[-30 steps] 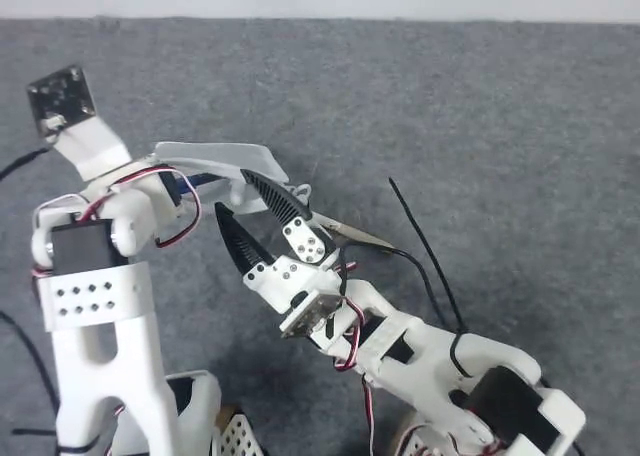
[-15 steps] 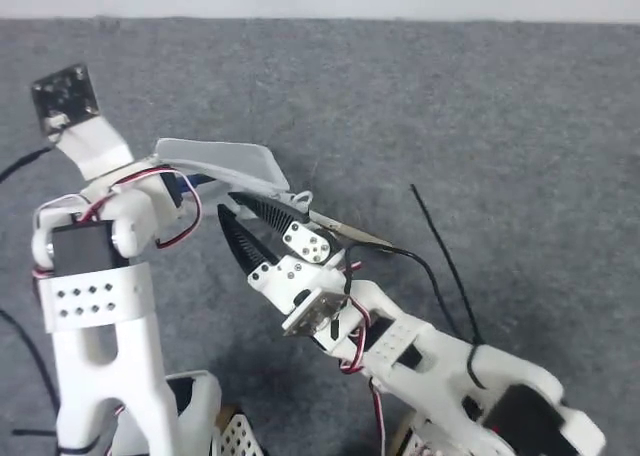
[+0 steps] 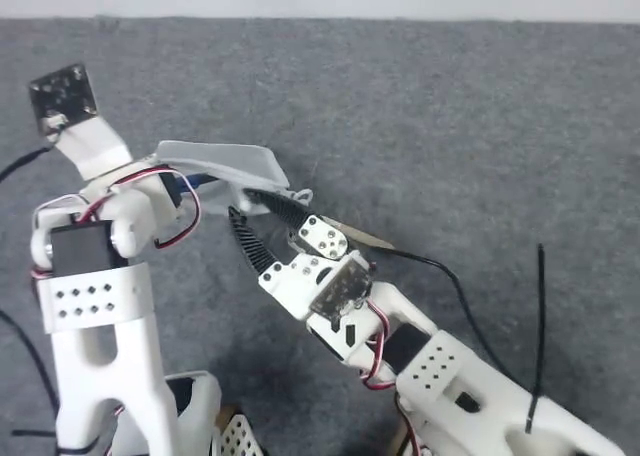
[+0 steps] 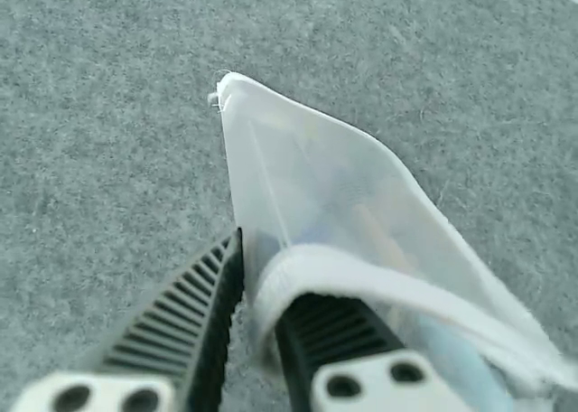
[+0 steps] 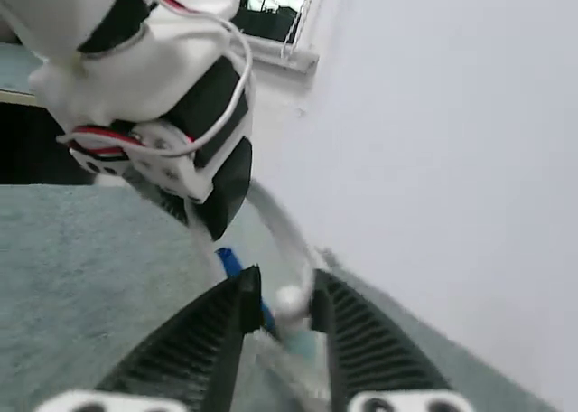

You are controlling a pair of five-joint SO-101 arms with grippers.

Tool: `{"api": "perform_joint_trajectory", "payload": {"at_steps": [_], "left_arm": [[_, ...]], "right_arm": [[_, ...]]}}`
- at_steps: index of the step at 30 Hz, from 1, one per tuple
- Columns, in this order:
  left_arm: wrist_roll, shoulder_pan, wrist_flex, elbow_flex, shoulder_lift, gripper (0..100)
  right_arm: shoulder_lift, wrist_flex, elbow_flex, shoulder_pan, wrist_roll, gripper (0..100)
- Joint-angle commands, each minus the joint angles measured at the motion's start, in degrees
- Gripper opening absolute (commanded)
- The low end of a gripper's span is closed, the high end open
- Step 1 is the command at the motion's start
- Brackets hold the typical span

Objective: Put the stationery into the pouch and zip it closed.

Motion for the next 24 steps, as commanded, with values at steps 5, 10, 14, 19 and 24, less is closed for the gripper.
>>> {"api": "perform_joint_trajectory", "payload": {"at_steps": [5,10,14,19,24], "left_arm": [[-0.62,-0.18,-2.02,-1.19,-1.41,1],[-0.62,-0.18,-2.02,-1.1,-1.32,1],[-0.62,-0.18,-2.02,-1.1,-1.32,1],[-0.62,-0.18,-2.02,-1.1,-1.32,1],[-0.62,-0.18,-2.02,-1.1,-1.32,1]], "right_arm": [[-5.41,9.98,-2.99,-0.31,-3.43,15.2],[-5.93,9.89,-3.52,-0.31,-3.34,1.0],[-5.93,9.8,-3.78,-0.31,-3.52,1.9],[-6.02,5.05,-3.43,-0.31,-3.6,1.9],[-5.32,3.74,-3.87,-0.31,-3.69,1.9]]}}
